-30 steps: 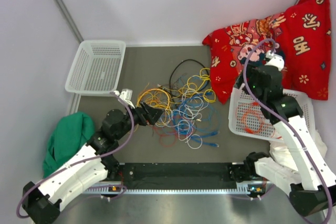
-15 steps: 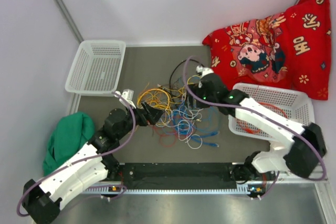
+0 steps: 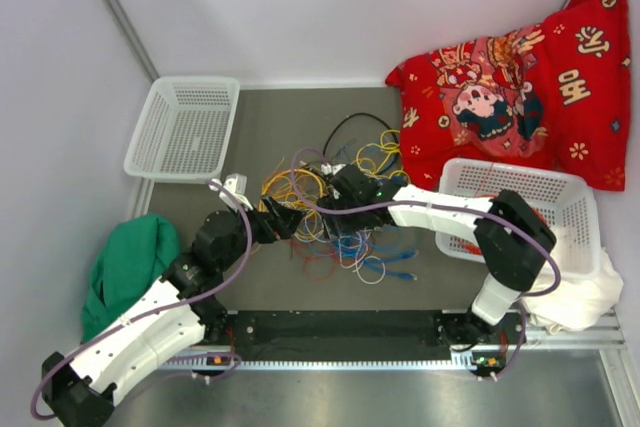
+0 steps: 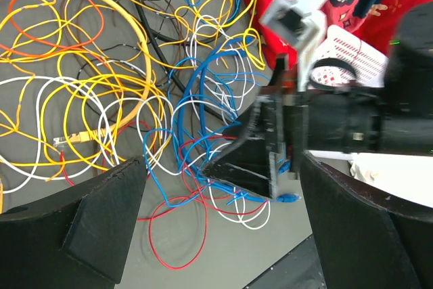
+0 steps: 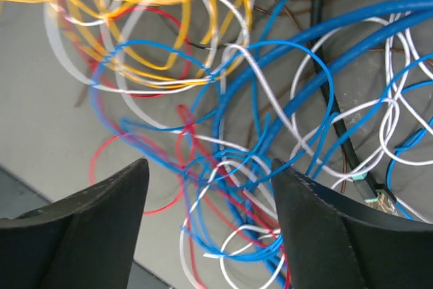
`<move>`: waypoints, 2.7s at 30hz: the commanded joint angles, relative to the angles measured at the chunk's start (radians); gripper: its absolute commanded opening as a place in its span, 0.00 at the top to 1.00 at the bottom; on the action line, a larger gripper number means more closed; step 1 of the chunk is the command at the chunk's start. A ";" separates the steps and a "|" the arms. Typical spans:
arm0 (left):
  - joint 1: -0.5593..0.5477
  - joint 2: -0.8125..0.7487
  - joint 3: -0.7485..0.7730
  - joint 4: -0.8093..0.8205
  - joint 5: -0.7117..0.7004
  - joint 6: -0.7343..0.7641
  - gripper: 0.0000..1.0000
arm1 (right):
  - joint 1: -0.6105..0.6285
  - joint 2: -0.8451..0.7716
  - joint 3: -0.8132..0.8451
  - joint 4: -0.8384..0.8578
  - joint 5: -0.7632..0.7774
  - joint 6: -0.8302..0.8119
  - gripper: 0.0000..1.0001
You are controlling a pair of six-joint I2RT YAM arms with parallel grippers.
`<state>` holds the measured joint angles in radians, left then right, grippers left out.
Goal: Untangle the cables
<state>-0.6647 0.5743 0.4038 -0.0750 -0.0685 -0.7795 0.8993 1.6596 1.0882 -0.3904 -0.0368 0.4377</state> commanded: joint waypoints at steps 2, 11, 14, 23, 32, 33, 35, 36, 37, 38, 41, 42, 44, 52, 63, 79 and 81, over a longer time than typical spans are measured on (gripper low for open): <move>-0.004 0.007 0.009 0.015 -0.011 0.003 0.01 | 0.000 0.020 -0.014 0.019 0.011 0.019 0.37; -0.004 -0.007 0.029 0.006 -0.037 0.020 0.02 | 0.001 -0.162 0.087 -0.024 0.061 -0.034 1.00; -0.003 -0.027 0.038 0.000 -0.073 0.043 0.02 | 0.001 -0.242 0.220 -0.089 0.106 -0.085 1.00; -0.003 -0.039 0.075 0.032 -0.080 0.101 0.02 | 0.001 -0.366 0.363 -0.249 0.231 -0.151 1.00; -0.003 0.039 0.086 0.121 -0.034 0.134 0.03 | 0.001 -0.508 0.139 -0.249 0.270 -0.077 1.00; -0.003 0.051 0.083 0.136 0.001 0.129 0.05 | 0.001 -0.511 0.116 -0.251 0.275 -0.073 1.00; -0.003 0.102 0.072 0.188 0.050 0.131 0.08 | 0.001 -0.511 0.104 -0.251 0.275 -0.063 1.00; -0.003 0.123 0.069 0.205 0.106 0.128 0.10 | 0.001 -0.506 0.095 -0.251 0.276 -0.062 1.00; -0.004 0.143 0.064 0.221 0.116 0.126 0.11 | 0.001 -0.506 0.093 -0.248 0.284 -0.059 1.00; -0.004 0.189 0.064 0.221 0.119 0.122 0.12 | 0.000 -0.503 0.095 -0.248 0.288 -0.059 1.00; -0.004 0.292 0.082 0.195 0.111 0.115 0.14 | 0.001 -0.498 0.104 -0.257 0.302 -0.062 1.00; -0.004 0.315 0.087 0.195 0.116 0.114 0.14 | 0.001 -0.500 0.110 -0.260 0.307 -0.063 1.00; -0.004 0.375 0.095 0.237 0.134 0.109 0.15 | 0.001 -0.509 0.108 -0.269 0.311 -0.068 1.00; -0.004 0.590 0.147 0.385 0.239 0.098 0.15 | 0.001 -0.583 0.056 -0.275 0.275 -0.027 1.00; -0.070 0.838 0.171 0.598 0.411 0.062 0.22 | 0.001 -0.630 0.027 -0.292 0.281 -0.016 1.00; -0.075 0.761 0.390 0.220 0.297 0.238 1.00 | 0.001 -0.715 0.032 -0.347 0.342 -0.040 0.65; -0.073 0.678 0.443 0.140 0.187 0.314 1.00 | 0.000 -0.715 0.019 -0.346 0.342 -0.039 0.43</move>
<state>-0.7490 1.4750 0.7078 0.2218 0.3111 -0.6189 0.8986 0.9615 1.1194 -0.7372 0.2756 0.4072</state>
